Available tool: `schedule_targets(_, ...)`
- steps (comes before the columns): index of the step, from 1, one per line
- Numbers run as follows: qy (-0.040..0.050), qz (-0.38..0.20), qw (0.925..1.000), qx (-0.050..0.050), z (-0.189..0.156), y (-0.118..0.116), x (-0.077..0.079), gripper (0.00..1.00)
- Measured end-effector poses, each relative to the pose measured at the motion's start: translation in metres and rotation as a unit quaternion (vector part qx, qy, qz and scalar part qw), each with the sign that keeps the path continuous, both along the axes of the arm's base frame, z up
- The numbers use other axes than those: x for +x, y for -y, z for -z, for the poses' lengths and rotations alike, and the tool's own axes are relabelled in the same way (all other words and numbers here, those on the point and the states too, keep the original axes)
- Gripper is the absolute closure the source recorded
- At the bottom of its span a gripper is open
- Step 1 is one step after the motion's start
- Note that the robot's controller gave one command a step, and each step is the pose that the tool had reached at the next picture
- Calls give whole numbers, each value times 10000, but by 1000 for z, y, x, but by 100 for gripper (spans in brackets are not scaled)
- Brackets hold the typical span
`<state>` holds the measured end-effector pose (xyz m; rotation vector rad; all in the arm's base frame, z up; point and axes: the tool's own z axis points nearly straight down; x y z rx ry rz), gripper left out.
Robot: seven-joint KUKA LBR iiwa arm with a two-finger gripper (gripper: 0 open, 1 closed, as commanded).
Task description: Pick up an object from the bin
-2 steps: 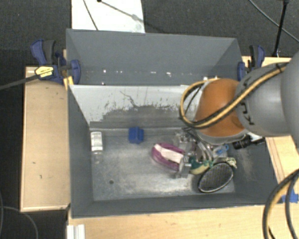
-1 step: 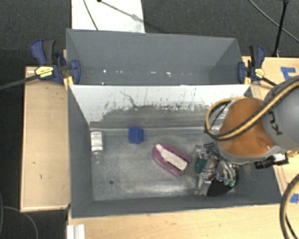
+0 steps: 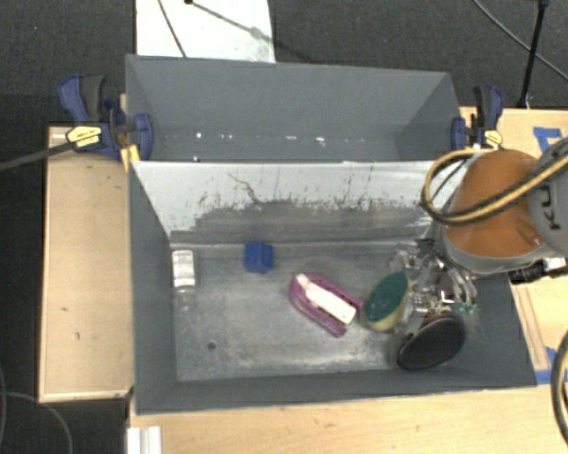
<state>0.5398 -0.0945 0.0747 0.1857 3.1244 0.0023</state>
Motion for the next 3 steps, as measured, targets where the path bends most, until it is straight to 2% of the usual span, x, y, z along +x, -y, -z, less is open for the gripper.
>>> schedule_targets(1, -24, -1336, 9910, -22, 0, 19, 37, 0)
schedule_targets(2, -31, -1316, 9913, -15, 0, 19, 37, 100)
schedule_targets(3, -30, -1308, 9914, -13, 0, 19, 37, 0)
